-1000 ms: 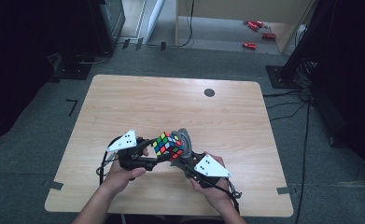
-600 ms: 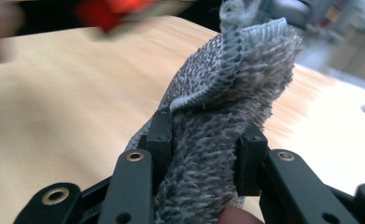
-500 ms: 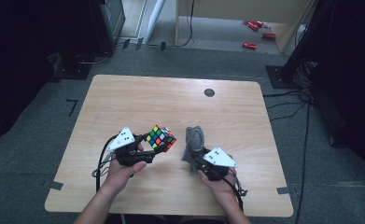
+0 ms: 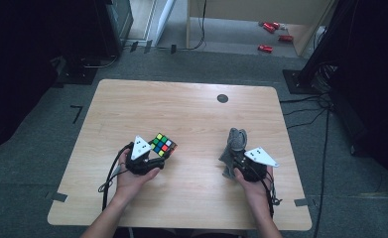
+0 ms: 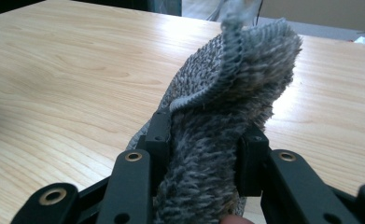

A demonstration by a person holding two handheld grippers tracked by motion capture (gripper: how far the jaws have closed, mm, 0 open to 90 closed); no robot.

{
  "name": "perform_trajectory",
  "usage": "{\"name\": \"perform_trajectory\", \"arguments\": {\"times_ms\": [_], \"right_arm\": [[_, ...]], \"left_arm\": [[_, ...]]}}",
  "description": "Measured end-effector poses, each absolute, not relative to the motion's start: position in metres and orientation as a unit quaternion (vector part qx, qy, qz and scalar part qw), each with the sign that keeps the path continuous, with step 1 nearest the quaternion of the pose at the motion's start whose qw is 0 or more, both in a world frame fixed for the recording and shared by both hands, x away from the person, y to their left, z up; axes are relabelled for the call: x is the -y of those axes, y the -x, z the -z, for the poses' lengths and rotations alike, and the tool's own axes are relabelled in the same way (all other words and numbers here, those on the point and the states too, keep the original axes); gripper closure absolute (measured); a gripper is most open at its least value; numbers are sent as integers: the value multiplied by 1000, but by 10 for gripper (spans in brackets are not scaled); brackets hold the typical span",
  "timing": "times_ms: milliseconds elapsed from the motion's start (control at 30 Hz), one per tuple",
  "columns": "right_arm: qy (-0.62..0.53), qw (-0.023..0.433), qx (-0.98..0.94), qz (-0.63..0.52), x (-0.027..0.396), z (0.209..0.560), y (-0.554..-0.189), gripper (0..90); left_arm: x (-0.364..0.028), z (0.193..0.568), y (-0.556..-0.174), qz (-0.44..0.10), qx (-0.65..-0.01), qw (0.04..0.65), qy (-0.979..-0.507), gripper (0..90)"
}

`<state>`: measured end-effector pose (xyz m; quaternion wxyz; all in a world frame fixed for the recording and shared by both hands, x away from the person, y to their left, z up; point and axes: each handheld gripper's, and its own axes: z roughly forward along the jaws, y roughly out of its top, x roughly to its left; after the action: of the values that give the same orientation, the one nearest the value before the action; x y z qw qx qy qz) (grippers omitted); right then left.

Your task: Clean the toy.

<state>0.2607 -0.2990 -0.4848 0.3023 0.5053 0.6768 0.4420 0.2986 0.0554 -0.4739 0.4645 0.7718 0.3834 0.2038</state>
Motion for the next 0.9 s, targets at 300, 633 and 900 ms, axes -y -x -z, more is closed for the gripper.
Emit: {"name": "perform_trajectory", "arguments": {"times_ms": [300,633,900], "right_arm": [[-524,284,-681,-425,304,501,-266,648],[-528,269,-688,-418,303,509,-269,648],[-530,252,-690,-424,305,514,-272,644]], "left_arm": [[-53,492,-307,-202,-404,426,-784,345],[-47,501,-311,-201,-406,395,-799,345],[-47,503,-314,-185,-411,396,-800,341]]}}
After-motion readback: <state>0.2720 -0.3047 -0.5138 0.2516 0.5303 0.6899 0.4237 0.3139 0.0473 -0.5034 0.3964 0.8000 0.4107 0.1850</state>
